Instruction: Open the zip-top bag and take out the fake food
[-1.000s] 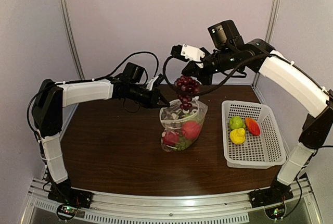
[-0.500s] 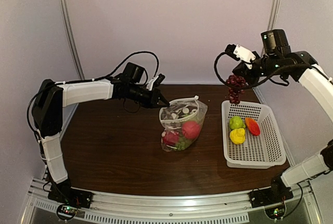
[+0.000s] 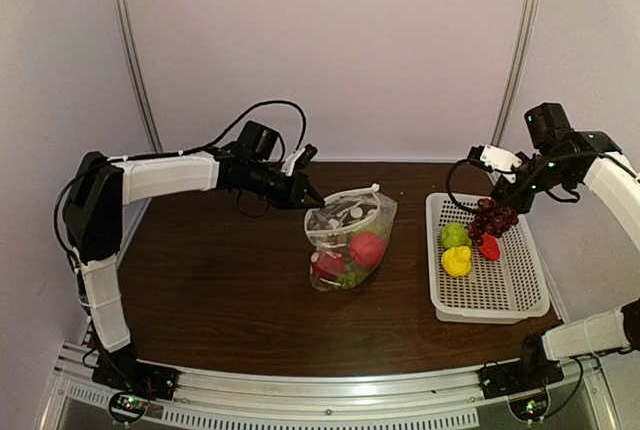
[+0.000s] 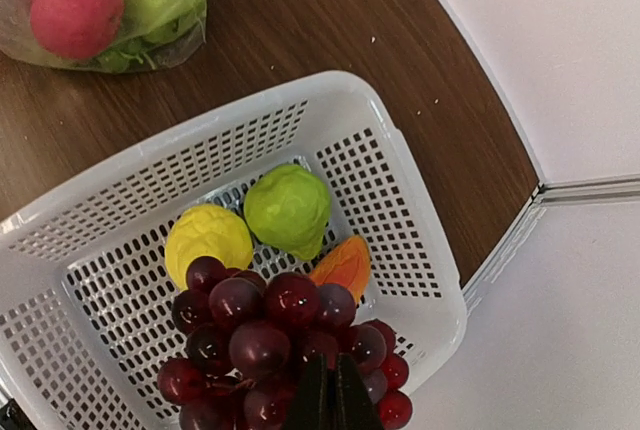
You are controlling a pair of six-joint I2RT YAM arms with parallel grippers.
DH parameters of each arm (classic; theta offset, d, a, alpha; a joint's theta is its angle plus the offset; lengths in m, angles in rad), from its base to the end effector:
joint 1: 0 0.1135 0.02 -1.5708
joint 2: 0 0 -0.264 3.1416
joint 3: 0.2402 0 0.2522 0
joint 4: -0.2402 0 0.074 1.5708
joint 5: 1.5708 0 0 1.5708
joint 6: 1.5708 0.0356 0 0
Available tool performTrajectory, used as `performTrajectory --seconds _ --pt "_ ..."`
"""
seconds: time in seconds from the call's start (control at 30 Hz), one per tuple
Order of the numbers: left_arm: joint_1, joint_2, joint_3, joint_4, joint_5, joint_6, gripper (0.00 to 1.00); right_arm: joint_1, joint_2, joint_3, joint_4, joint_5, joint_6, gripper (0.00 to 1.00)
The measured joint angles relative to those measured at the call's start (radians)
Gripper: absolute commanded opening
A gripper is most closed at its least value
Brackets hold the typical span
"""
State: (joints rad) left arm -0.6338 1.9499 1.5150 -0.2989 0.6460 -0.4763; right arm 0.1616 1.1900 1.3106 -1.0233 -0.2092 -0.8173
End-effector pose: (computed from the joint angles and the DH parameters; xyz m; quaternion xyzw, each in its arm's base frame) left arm 0.3428 -0.2786 0.2414 0.1968 0.8536 -0.4496 0.1747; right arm 0.2211 0.0435 0.3622 -0.4719 0.8132 -0.0116 0.3405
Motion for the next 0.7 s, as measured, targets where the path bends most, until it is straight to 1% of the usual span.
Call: performTrajectory --seconds 0.13,0.37,0.5,0.53,0.63,0.7 --pt "0.0 0.0 0.0 -0.003 0.0 0.0 0.0 -0.041 0.011 -0.052 -0.039 0.017 -0.037 0.0" --pt "0.0 0.0 0.001 -0.011 0.0 0.0 0.0 -0.079 0.077 -0.159 -0.032 0.05 -0.072 0.0" --pt "0.0 0.0 0.002 -0.011 0.0 0.0 0.0 -0.086 0.13 -0.185 -0.024 0.054 -0.074 0.0" --pt "0.0 0.0 0.002 -0.013 0.0 0.0 0.0 -0.086 0.138 -0.187 -0.023 0.055 -0.073 0.02" --pt "0.0 0.0 0.002 -0.014 0.001 0.0 0.0 -0.09 0.165 -0.187 -0.017 0.055 -0.073 0.3" --pt "0.0 0.0 0.002 -0.014 0.0 0.0 0.0 -0.09 0.181 -0.18 -0.021 0.056 -0.066 0.41"
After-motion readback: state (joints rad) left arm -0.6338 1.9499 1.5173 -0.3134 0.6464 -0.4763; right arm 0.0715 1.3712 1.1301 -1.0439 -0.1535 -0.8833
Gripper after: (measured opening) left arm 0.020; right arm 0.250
